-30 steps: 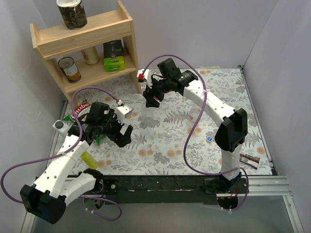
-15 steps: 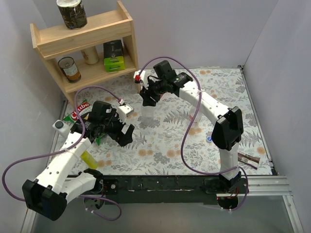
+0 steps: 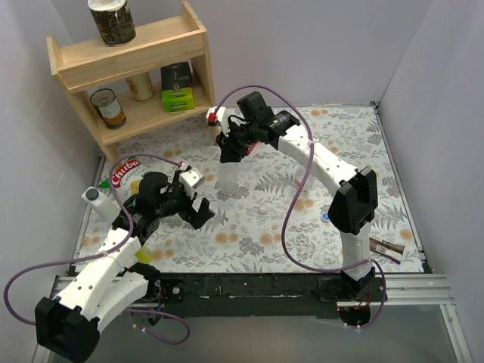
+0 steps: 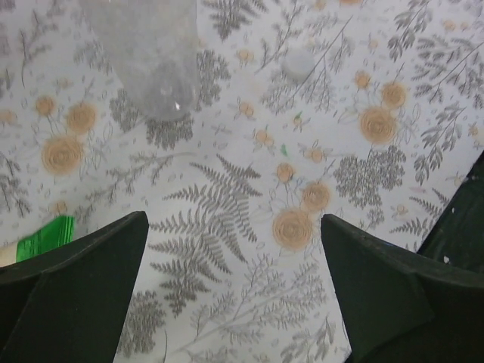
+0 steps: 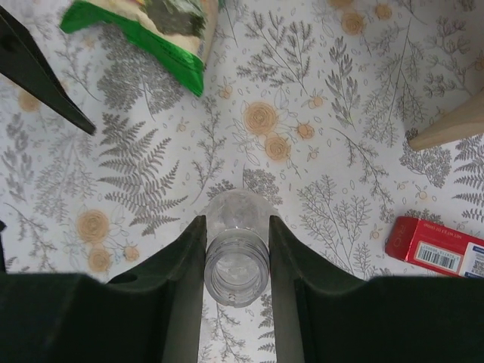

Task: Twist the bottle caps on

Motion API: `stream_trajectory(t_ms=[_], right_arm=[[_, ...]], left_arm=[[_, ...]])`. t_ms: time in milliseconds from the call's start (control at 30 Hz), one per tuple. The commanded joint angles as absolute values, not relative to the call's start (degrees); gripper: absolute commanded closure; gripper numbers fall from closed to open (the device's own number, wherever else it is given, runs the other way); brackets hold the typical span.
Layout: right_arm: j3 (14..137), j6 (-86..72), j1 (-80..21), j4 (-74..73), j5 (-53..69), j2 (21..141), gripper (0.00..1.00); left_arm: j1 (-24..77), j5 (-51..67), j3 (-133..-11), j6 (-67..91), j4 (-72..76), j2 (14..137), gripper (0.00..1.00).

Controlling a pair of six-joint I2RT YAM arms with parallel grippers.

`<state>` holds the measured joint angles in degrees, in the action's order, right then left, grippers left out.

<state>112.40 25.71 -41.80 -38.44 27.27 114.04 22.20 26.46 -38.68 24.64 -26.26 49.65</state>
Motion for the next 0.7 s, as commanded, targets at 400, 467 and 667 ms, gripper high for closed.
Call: stream_trajectory(t_ms=[400,467,667], right_arm=[[118.3,18.3,-42.0,-42.7,44.8,106.2,0.99],[119.0,18.2,-42.0,-43.2,44.4,106.4,0.99],[117.6,17.6,-42.0,-42.4,43.9,105.6,0.99]], left_arm=[[22.1,33.6,-38.4,29.8,2.4,63.4,0.02],[22.1,34.6,-37.6,30.1,5.7,63.5,0.02],[22.1,41.1,-38.8,30.3,7.1,65.0,0.07]])
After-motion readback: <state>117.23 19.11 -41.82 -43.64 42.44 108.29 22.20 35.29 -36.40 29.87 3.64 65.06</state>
